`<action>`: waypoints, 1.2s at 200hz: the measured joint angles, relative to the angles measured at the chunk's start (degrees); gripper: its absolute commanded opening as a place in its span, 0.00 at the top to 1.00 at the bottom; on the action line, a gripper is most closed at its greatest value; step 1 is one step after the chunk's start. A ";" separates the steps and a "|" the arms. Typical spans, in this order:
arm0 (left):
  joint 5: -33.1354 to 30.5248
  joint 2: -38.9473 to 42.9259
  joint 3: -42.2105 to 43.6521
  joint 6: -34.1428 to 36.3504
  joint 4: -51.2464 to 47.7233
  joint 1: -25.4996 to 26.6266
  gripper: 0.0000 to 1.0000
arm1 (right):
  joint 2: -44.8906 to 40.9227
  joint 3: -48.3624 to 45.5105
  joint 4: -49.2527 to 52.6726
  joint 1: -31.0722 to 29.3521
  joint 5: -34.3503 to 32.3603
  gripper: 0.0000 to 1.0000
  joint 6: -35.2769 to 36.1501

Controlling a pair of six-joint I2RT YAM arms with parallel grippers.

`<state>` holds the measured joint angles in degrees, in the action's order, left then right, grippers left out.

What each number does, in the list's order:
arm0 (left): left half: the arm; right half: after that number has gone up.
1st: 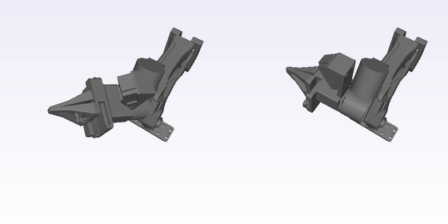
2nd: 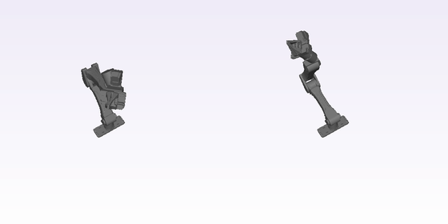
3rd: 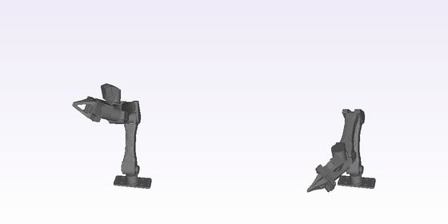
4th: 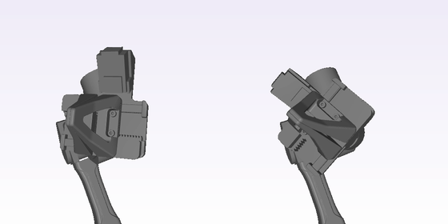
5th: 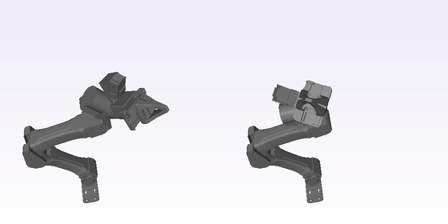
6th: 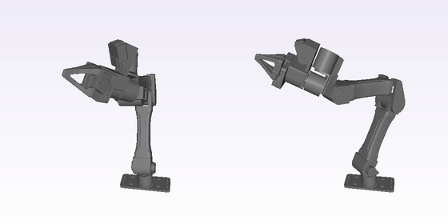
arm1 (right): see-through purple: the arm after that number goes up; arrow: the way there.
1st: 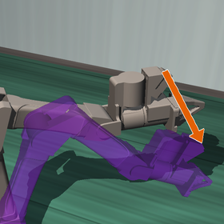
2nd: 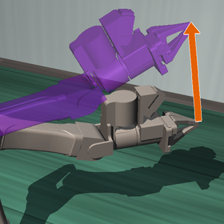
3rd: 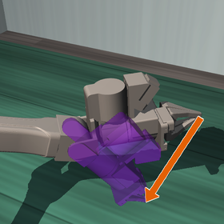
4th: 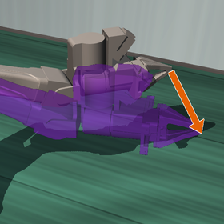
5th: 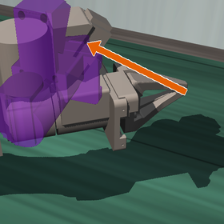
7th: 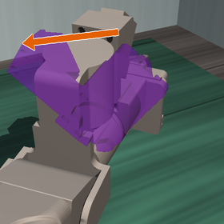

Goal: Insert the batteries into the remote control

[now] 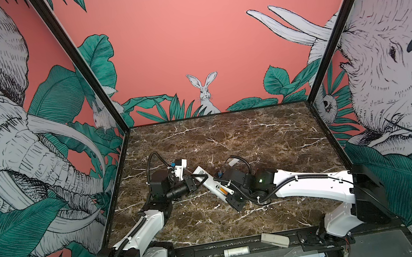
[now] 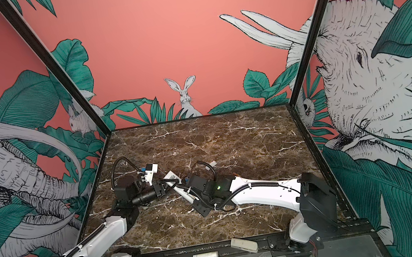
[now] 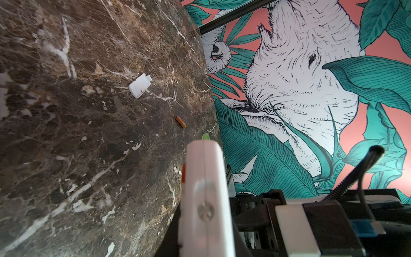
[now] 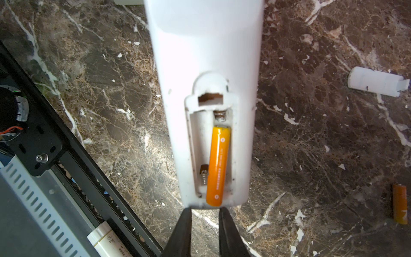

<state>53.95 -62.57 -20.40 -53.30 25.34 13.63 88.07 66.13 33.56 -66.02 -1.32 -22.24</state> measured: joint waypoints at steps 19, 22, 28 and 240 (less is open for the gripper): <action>0.31 0.00 0.00 -0.17 0.20 -0.28 1.00 | 0.02 0.37 0.50 0.00 -0.15 0.75 0.00; 0.33 0.00 0.00 -0.17 0.26 -0.31 1.00 | 0.02 0.39 0.57 0.00 -0.20 0.75 0.02; 0.42 0.00 0.00 -0.20 0.31 -0.31 1.00 | 0.02 0.39 0.63 0.00 -0.33 0.75 0.07; 1.46 -1.38 0.00 -0.22 0.35 -1.05 1.00 | 2.43 3.28 0.98 0.39 -1.29 0.86 1.44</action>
<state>55.42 -63.94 -20.40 -53.52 25.69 12.58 90.50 69.41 34.54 -65.63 -2.61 -20.80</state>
